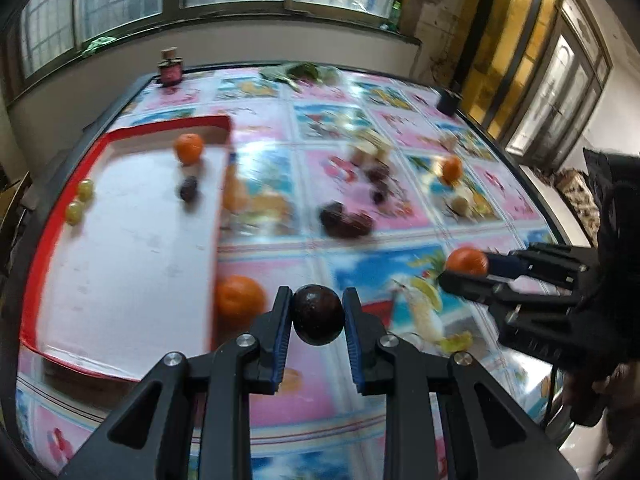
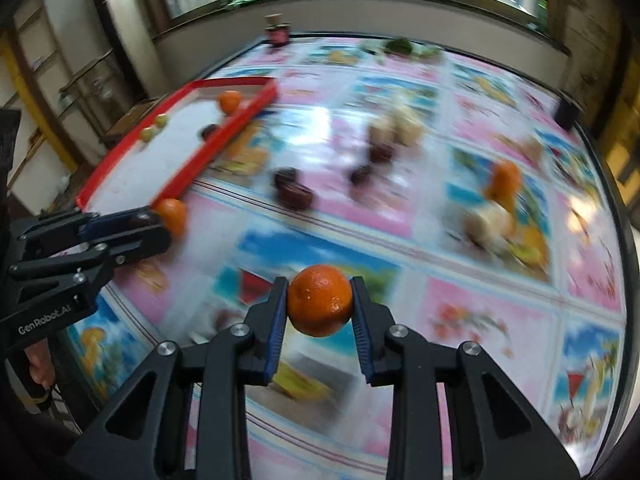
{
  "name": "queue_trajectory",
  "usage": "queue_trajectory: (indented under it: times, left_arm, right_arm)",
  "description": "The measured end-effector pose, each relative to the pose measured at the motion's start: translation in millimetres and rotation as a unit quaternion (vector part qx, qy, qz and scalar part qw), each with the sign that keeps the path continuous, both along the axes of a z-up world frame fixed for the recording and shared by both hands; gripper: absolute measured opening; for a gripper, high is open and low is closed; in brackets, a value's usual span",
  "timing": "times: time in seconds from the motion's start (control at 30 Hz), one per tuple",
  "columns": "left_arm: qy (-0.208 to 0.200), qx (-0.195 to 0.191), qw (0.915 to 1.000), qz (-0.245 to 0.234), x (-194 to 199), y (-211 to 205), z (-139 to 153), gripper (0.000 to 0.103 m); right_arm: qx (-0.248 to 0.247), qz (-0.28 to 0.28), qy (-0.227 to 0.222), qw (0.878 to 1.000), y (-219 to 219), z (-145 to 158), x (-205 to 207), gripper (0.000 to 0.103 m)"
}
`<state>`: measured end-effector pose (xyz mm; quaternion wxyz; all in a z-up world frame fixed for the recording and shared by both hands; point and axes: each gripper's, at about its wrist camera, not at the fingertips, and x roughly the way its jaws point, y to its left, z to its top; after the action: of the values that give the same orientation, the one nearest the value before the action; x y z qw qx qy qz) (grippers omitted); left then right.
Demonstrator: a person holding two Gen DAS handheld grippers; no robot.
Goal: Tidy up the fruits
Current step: 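Carry the orange and plum into the red tray and open both grippers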
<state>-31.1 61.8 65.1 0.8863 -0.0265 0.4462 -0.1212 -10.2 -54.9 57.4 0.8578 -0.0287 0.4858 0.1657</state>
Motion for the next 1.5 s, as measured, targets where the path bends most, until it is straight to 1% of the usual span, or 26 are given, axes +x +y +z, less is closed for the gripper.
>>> queue_trajectory:
  times: [0.13,0.3,0.37,0.57,0.73,0.87,0.97,1.17,1.27,1.33,1.4,1.5]
  left_arm:
    - [-0.009,-0.002,0.9995,0.030,6,32,7,0.024]
    - [-0.012,0.008,0.9974,0.070,23,77,8,0.024]
    - [-0.011,0.016,0.9962,0.085,29,95,5,0.024]
    - [0.002,0.029,0.9902,0.137,60,143,-6,0.024]
    - [0.020,0.033,0.9863,0.160,77,167,-21,0.024]
    - [0.032,0.032,0.9853,0.165,82,175,-31,0.024]
    - [0.036,0.037,0.9855,0.162,84,176,-37,0.024]
    - [0.053,0.040,0.9838,0.167,87,179,-45,0.025]
    - [0.054,0.044,0.9834,0.167,85,179,-44,0.025]
    - [0.057,0.048,0.9832,0.166,85,177,-45,0.030]
    - [0.059,0.054,0.9825,0.169,84,176,-45,0.047]
    - [0.051,0.065,0.9817,0.171,80,173,-41,0.055]
  right_arm:
    - [-0.002,0.044,-0.007,0.999,47,5,16,0.032]
    - [0.003,0.084,-0.011,0.996,95,8,40,0.033]
    - [0.001,0.099,-0.015,0.995,117,10,54,0.033]
    - [0.009,0.116,-0.019,0.993,168,10,95,0.033]
    - [-0.002,0.139,-0.008,0.990,205,-5,119,0.033]
    - [-0.016,0.149,0.001,0.989,222,-18,129,0.033]
    - [-0.025,0.151,0.006,0.988,225,-24,135,0.033]
    - [-0.046,0.155,0.010,0.987,227,-30,137,0.033]
    - [-0.055,0.150,0.009,0.987,226,-31,137,0.033]
    - [-0.060,0.149,0.008,0.987,225,-31,138,0.033]
    - [-0.060,0.149,0.009,0.987,224,-31,136,0.033]
    - [-0.068,0.148,0.008,0.987,221,-30,132,0.033]
